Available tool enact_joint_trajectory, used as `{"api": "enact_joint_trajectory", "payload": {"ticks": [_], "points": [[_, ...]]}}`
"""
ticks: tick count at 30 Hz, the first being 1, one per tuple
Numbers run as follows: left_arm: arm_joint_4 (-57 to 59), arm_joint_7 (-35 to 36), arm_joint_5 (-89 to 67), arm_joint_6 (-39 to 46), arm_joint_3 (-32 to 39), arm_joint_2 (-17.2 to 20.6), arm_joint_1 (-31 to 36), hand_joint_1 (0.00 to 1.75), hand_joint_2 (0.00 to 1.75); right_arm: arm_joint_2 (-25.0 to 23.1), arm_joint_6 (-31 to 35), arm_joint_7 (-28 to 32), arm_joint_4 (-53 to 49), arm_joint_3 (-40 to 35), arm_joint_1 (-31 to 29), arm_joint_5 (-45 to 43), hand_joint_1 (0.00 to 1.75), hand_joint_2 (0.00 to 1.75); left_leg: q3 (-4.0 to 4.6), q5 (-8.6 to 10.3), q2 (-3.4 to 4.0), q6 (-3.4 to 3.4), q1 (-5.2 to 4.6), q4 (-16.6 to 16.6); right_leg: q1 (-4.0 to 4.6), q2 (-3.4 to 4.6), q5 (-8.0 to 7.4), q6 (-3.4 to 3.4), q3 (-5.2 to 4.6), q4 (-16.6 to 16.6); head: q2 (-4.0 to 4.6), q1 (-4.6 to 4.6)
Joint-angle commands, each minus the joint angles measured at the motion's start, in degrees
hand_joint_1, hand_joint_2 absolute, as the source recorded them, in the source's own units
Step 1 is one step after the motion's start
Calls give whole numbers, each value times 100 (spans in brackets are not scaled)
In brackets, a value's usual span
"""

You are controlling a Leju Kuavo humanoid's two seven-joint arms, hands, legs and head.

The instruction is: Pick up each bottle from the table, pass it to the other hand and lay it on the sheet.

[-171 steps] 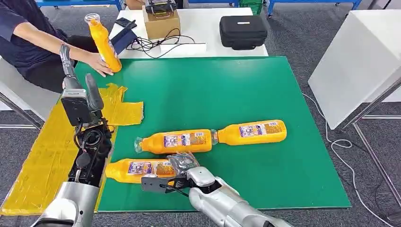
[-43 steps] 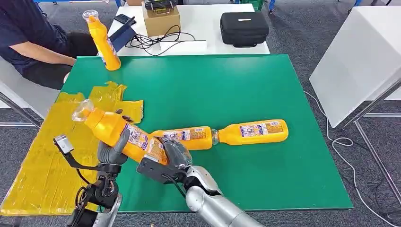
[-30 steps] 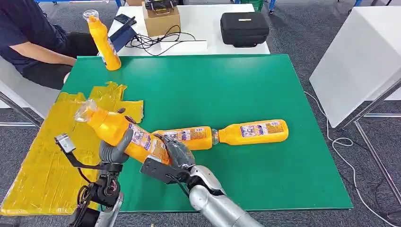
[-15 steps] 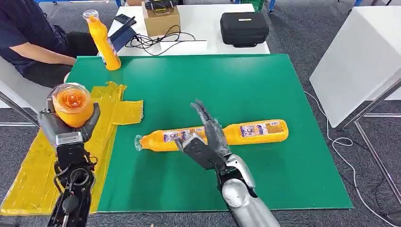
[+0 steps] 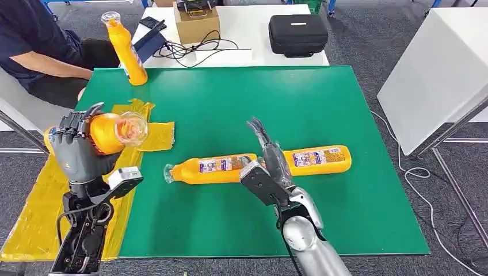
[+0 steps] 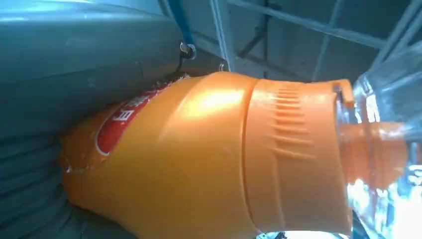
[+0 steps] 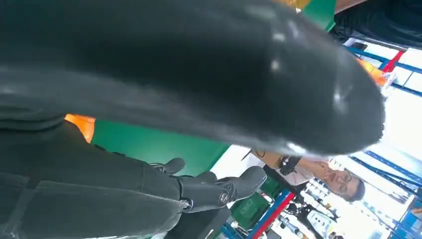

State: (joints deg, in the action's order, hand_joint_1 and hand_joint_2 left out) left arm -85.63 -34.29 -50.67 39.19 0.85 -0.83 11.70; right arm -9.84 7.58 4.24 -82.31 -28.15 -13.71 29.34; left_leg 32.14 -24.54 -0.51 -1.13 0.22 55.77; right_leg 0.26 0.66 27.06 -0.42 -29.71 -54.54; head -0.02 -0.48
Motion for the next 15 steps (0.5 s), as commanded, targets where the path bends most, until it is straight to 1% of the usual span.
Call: {"api": "enact_joint_trajectory", "payload": {"ticks": [1,2,3,5,7,8,10,11,12,13,15], "points": [[3632,436,-886,81,-443,322,1082,175,175,368,-115,109,315,-38,-323,-271,0,0,-37,7,-30,6,7,-14,6,-43,-1,-10,52,22,0,2],[3906,328,-984,81,-266,312,1134,175,175,366,-124,152,385,-52,-334,-297,0,0,-24,7,-18,3,0,-12,0,-26,-1,-7,32,12,0,2],[4482,182,-1079,81,-2,300,1260,175,175,371,-118,259,548,-92,-391,-335,0,0,-25,6,-2,2,-3,-15,-2,-8,-3,-5,26,11,0,0],[5011,24,-1296,81,443,357,1271,175,175,359,-117,372,803,-159,-502,-381,0,0,-29,3,2,2,-4,-16,-2,-4,-2,-6,31,11,0,2],[5542,-101,-1551,81,823,400,1358,175,175,333,-99,432,961,-208,-566,-395,0,0,-57,-5,30,6,3,-23,4,18,-5,-8,55,24,0,2],[5808,-88,-1591,81,858,440,1447,175,175,343,-98,440,969,-232,-581,-396,0,0,-37,-3,23,4,-1,-16,1,17,-3,-5,36,10,0,2],[6120,-21,-1656,81,865,463,1527,175,175,363,-103,441,939,-249,-573,-396,0,0,-53,-11,28,7,6,-17,8,15,1,-8,55,17,0,2],[6531,-55,-1624,81,876,513,1701,175,175,384,-113,440,894,-262,-556,-395,0,0,-34,-4,13,4,3,-12,5,3,2,-5,36,9,0,2],[6521,47,-1673,81,846,480,1676,175,175,389,-114,440,886,-265,-551,-395,0,0,-39,-8,9,5,6,-10,8,-3,5,-7,43,11,0,2],[6628,102,-1684,81,799,474,1714,175,175,399,-114,440,865,-268,-539,-395,0,0,-22,-2,1,4,2,-8,4,-8,3,-5,25,5,0,2],[6821,227,-1705,77,724,480,1773,175,175,415,-118,442,846,-277,-513,-396,0,0,-32,-9,-2,4,9,-4,10,-13,7,-10,41,10,0,2]]}}
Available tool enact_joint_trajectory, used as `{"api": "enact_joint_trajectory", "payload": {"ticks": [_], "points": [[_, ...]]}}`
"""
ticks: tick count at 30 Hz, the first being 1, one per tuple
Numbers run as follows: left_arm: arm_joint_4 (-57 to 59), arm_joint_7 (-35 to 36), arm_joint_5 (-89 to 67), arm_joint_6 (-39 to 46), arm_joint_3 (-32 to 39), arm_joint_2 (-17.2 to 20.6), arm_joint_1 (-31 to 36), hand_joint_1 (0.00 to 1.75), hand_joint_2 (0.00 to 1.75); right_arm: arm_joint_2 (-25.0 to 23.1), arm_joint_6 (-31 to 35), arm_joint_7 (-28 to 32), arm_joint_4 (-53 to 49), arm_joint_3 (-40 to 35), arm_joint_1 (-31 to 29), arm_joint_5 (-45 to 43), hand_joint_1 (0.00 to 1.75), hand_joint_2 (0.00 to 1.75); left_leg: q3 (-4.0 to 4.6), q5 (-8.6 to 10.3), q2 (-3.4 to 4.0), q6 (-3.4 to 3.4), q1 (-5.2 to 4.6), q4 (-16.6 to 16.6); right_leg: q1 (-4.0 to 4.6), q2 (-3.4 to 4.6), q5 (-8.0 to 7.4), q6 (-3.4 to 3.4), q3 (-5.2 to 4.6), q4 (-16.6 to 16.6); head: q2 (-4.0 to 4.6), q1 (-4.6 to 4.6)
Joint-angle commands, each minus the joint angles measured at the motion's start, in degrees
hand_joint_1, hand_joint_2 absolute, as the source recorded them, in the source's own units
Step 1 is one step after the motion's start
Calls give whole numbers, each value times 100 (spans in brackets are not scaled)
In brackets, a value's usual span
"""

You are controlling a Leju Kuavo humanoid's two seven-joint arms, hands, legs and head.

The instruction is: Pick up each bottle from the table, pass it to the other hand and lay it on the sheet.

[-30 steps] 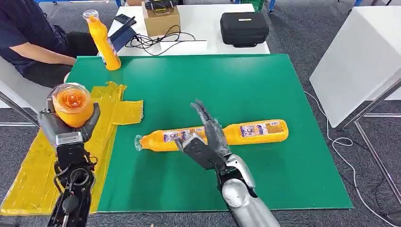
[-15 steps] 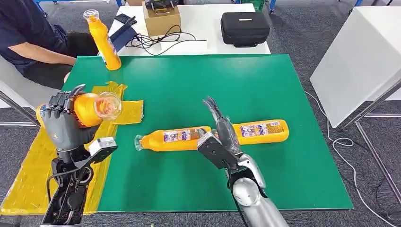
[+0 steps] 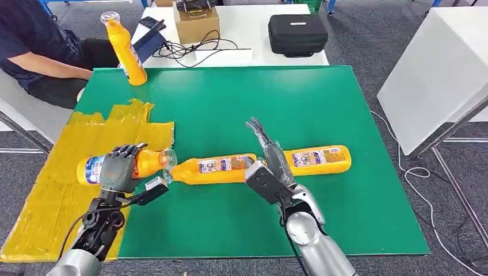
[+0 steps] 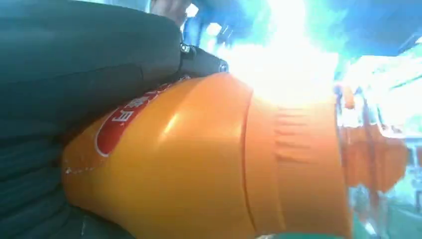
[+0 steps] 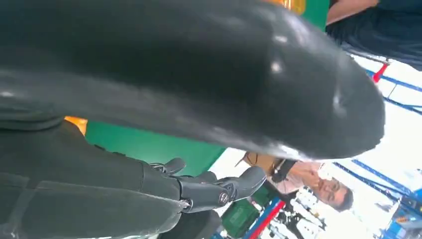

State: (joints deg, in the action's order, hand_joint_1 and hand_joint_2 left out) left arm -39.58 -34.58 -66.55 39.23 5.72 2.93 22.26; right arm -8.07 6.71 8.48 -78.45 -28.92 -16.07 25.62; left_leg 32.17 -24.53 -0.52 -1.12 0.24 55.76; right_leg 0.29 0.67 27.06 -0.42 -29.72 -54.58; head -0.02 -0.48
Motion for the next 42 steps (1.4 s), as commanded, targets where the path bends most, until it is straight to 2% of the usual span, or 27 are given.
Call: {"api": "enact_joint_trajectory", "payload": {"ticks": [1,9,10,11,19,23,24,25,30,36,42], "points": [[2288,319,-84,13,215,115,731,175,175,253,-33,21,445,-208,-267,-26,0,0,-21,-5,-2,2,4,-4,4,-10,3,-8,28,11,0,0],[2325,356,162,-249,184,220,709,175,175,241,-60,23,607,-273,-342,-28,0,0,-56,-4,20,6,0,-12,1,11,-5,-7,57,13,0,2],[2353,469,73,-266,97,233,751,0,175,226,-63,18,637,-275,-364,-30,0,0,-57,-3,17,3,-4,-11,-3,11,-4,-4,54,7,0,0],[2370,546,50,-397,28,212,806,0,0,224,-68,1,681,-275,-390,-30,0,0,-65,-4,24,5,-1,-11,1,15,-5,-5,60,9,0,0],[2300,347,268,-499,12,78,891,0,0,224,-108,-185,1017,-313,-616,181,0,0,-65,0,8,4,6,-7,7,-2,-6,-8,64,5,0,-2],[2230,124,556,-554,80,42,900,0,0,153,-137,-311,1601,-371,-914,449,0,0,-62,-1,11,4,6,-4,7,1,-5,-10,60,2,0,0],[2215,15,670,-606,114,35,918,0,0,122,-151,-368,1749,-359,-961,508,0,175,-63,0,9,6,6,-4,6,-2,-2,-12,62,1,0,-2],[2189,-166,871,-682,141,4,967,0,0,50,-122,-528,2118,-377,-1113,808,0,175,-59,1,5,6,4,-4,4,-5,-1,-9,59,-2,0,0],[2064,-512,1477,-1051,210,-128,1159,0,0,-131,-119,-563,2930,-383,-1483,1330,0,175,-49,4,0,9,7,3,7,-11,-3,-9,53,-4,0,2],[2047,-470,1490,-1058,169,-134,1167,0,0,-164,-107,-542,3008,-364,-1513,1359,0,175,-46,4,-5,8,3,2,3,-12,0,-5,47,-7,0,2],[283,-542,4598,-2008,-604,-129,969,0,0,-455,-387,-728,4144,-572,-1994,2113,0,175,-29,4,-5,8,7,10,7,-12,-2,-5,30,-12,0,2]]}}
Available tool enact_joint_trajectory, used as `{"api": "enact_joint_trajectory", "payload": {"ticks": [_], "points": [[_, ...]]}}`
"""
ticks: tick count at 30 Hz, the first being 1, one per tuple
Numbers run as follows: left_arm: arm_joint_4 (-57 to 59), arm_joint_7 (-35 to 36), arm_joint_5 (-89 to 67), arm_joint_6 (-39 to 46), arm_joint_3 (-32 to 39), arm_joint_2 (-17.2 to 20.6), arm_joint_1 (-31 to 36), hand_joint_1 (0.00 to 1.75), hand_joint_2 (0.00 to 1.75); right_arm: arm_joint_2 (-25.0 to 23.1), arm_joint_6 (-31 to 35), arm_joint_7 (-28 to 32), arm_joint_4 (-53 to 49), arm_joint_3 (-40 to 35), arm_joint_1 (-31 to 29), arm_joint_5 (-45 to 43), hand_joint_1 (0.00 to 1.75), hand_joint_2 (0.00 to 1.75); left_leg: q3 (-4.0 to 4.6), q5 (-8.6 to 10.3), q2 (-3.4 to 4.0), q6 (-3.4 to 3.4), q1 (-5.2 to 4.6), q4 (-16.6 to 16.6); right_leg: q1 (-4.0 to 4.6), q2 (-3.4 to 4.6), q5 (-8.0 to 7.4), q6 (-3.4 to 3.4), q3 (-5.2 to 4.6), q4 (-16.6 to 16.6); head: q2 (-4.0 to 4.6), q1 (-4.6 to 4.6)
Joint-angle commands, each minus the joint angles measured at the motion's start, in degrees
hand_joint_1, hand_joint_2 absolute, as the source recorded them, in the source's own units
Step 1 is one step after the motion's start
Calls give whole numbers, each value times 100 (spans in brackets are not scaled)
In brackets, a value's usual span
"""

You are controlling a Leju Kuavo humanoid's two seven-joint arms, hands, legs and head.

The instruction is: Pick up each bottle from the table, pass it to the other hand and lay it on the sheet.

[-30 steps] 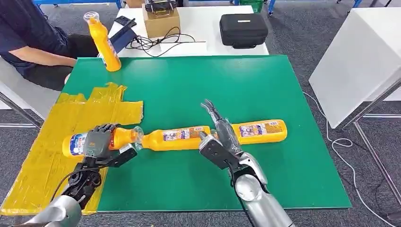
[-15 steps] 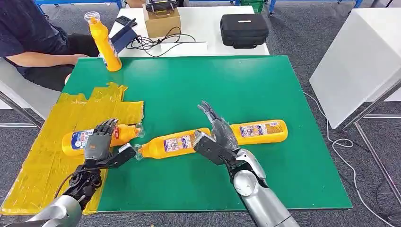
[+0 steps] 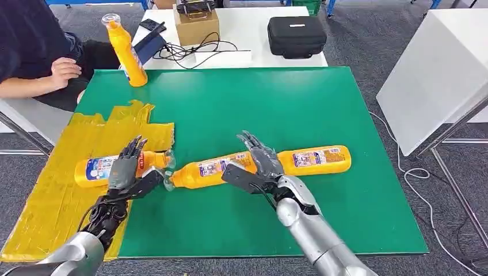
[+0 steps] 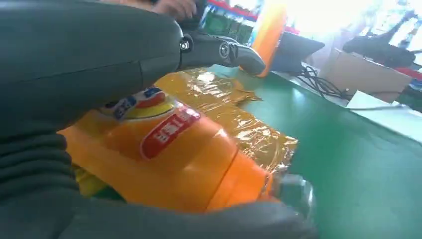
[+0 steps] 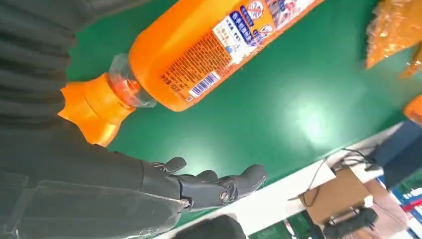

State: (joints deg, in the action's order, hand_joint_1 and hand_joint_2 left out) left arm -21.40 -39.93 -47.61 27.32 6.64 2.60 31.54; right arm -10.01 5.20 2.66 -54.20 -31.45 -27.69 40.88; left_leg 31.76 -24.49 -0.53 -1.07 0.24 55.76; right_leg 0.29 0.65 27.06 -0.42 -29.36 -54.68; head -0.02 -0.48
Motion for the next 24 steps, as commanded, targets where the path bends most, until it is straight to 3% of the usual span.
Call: {"api": "enact_joint_trajectory", "payload": {"ticks": [1,6,13,18,24], "points": [[-2195,-7,3459,-981,-830,-46,-79,0,0,-339,-177,-182,1984,-345,-884,730,0,175,11,-3,-5,3,9,12,9,-14,1,-7,-4,-3,0,2],[-3506,-7,4270,-1069,-1145,-145,-466,0,0,-427,-4,-368,2159,-287,-819,1114,0,175,8,-8,-3,3,13,10,13,-15,4,-10,2,3,0,0],[-3590,-7,4326,-1199,-1342,-350,-274,0,0,-501,-104,-634,2229,-234,-931,1303,0,175,13,-5,-6,1,6,6,6,-14,3,-10,-1,4,0,2],[-3677,10,4379,-1456,-1461,-684,-26,0,0,-781,-319,-1071,3063,-305,-1419,1805,0,175,29,-2,-23,3,8,23,5,-31,5,-9,-16,-9,0,0],[-4137,-7,4495,-1624,-1633,-752,-196,0,0,-824,-745,-1474,3819,-429,-1606,2226,0,175,10,-4,-11,1,4,8,2,-19,4,-10,0,4,0,2]]}}
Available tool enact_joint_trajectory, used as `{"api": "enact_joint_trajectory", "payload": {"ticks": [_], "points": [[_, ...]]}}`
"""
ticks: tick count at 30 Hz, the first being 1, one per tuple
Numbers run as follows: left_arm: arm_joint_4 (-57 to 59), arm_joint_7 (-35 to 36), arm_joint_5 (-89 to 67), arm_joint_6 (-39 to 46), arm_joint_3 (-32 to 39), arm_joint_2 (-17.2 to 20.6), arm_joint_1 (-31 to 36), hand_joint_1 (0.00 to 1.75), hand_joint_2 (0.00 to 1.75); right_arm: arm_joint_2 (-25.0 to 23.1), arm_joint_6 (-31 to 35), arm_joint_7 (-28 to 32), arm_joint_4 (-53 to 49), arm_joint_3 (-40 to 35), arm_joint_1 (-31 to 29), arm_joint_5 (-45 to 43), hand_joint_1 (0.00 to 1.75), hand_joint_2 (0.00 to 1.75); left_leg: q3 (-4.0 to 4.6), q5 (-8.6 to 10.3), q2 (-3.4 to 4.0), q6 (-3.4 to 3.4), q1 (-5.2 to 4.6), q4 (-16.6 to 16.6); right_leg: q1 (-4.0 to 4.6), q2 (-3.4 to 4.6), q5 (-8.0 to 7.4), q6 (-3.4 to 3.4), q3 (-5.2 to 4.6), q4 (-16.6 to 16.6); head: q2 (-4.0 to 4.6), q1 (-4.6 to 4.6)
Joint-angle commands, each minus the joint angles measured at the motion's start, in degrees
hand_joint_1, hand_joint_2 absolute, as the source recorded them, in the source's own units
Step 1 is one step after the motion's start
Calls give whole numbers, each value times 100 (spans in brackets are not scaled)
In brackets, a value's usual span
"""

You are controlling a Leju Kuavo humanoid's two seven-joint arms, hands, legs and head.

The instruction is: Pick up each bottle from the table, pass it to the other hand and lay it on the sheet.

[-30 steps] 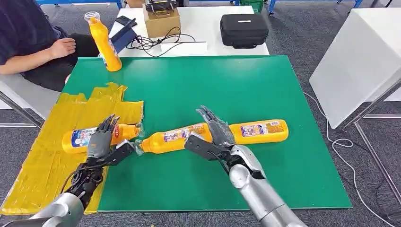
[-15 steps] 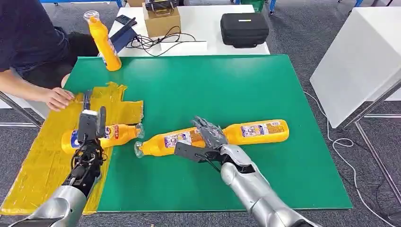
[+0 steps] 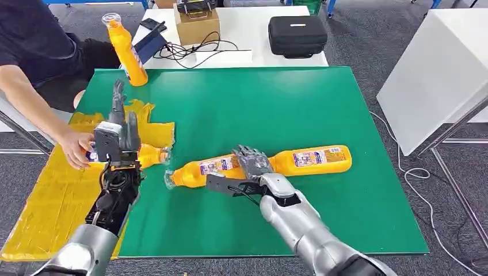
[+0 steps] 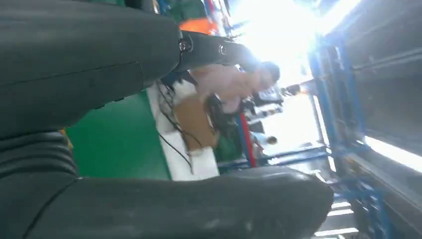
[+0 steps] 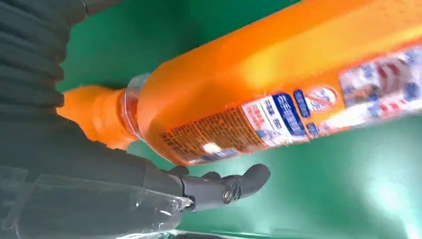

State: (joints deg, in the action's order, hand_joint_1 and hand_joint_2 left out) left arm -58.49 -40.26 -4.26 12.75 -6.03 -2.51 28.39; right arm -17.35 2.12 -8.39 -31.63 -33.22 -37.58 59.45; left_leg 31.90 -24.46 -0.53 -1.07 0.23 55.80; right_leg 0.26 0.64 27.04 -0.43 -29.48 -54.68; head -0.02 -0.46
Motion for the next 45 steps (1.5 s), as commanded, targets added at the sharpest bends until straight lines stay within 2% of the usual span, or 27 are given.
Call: {"api": "enact_joint_trajectory", "payload": {"ticks": [1,8,10,11,24,30,34,35,39,40,42,43,45], "points": [[-447,26,176,-159,-391,-254,114,0,0,-90,-502,-382,1619,-234,-596,379,0,175,-3,-4,-7,1,3,2,3,-13,4,-6,9,4,0,0],[-505,26,195,-153,-409,-245,104,0,0,-93,-584,-423,1646,-235,-583,405,0,175,-11,-2,-14,2,6,0,5,-22,2,-7,20,11,0,-2],[-633,26,250,-124,-460,-243,53,0,0,-58,-676,-431,1681,-214,-480,429,161,175,-10,0,-12,2,5,-1,5,-19,0,-8,19,11,0,-2],[-698,26,319,-135,-456,-242,26,0,0,-47,-681,-425,1701,-221,-410,448,175,175,-15,-1,-12,2,9,-2,9,-23,0,-10,27,17,0,0],[-746,26,397,-61,-439,-255,-142,0,0,-114,-634,-426,1725,-109,-361,426,175,175,-56,2,-12,4,9,-10,8,-23,-4,-7,67,26,0,0],[-432,103,651,-355,-176,-204,-291,0,0,-150,379,-122,1344,575,-593,34,175,175,-63,-1,1,4,6,-7,5,-11,-3,-7,66,19,0,0],[25,558,1230,-1027,184,-164,-276,0,0,-36,1065,235,327,1178,-531,-137,175,175,-48,-1,5,3,1,1,1,-5,-2,-6,49,4,0,-2],[227,744,1500,-1335,313,-139,-294,0,175,4,1078,287,-368,1373,-338,-130,175,175,-42,-1,7,5,5,4,5,-7,-4,-8,44,5,0,2],[524,791,1738,-1722,486,-123,-336,0,175,50,751,202,-1809,1672,188,55,175,175,-34,-7,8,4,3,-1,3,-2,3,-7,37,7,0,0],[626,890,1806,-1873,471,-113,-331,0,0,62,792,227,-2092,1749,294,50,175,175,-31,-4,2,2,-1,-3,-1,-5,3,-5,32,5,0,-2],[828,975,2171,-2338,537,-133,-341,0,0,119,739,260,-2838,1842,601,40,175,175,-34,-10,-7,4,8,-2,8,-20,8,-8,42,13,0,-2],[892,973,2182,-2322,527,-125,-340,0,175,151,689,264,-3026,1845,695,26,175,175,-19,-5,-11,2,2,-1,2,-20,7,-7,25,9,0,0],[911,961,2225,-2310,562,-140,-338,0,175,172,690,257,-3194,1856,818,30,175,175,-12,-7,-15,2,4,-1,3,-21,7,-9,22,11,0,-2]]}}
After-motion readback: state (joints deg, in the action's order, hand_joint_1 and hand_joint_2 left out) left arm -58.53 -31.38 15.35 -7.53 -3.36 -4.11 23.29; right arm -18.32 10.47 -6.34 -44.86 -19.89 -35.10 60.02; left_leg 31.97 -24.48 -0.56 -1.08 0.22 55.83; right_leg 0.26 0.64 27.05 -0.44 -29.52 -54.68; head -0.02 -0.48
